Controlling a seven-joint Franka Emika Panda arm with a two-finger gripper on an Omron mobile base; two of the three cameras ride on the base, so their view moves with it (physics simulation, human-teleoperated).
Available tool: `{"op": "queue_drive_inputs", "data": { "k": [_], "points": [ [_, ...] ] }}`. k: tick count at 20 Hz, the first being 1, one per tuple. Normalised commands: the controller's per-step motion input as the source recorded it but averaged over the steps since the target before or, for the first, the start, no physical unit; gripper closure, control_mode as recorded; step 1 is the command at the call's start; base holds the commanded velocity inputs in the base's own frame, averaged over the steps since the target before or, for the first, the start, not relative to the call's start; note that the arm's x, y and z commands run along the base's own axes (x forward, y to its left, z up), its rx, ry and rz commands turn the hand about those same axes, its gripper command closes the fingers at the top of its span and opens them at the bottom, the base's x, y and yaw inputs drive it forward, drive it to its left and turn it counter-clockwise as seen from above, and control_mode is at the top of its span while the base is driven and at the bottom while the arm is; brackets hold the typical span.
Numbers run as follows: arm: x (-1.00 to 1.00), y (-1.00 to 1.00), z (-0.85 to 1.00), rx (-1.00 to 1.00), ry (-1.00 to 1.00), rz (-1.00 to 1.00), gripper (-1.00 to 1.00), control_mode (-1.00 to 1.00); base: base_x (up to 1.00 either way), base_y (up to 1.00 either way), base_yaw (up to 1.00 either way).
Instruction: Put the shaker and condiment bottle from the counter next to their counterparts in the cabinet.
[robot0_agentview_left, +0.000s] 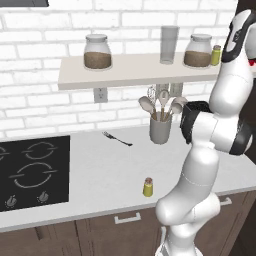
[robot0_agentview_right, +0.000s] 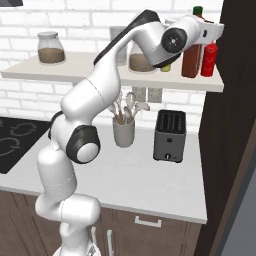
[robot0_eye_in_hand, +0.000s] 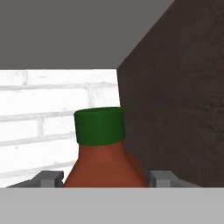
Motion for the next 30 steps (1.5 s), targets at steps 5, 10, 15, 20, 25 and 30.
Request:
{"op": "queue_drive_inputs", "data": {
  "k": [5,10,15,20,25,30],
  "points": [
    [0.0,-0.01,-0.28,0.0,-0.02,0.1,-1.0,-1.0,0.0,0.0,0.0],
    [-0.06,0.0,0.0,0.0,-0.02,0.02,-1.0,-1.0,0.0,0.0,0.0],
    [-0.03,0.1,0.0,0.0,-0.01,0.0,-1.0,-1.0,0.0,0.0,0.0],
    [-0.06,0.1,0.0,0.0,-0.01,0.0,-1.0,-1.0,0.0,0.0,0.0],
    [-0.09,0.12,0.06,0.0,-0.02,0.0,-1.0,-1.0,0.0,0.0,0.0],
    [-0.7,-0.02,0.17,-0.01,-0.03,-0.07,-1.0,-1.0,0.0,0.0,0.0]
  ]
}}
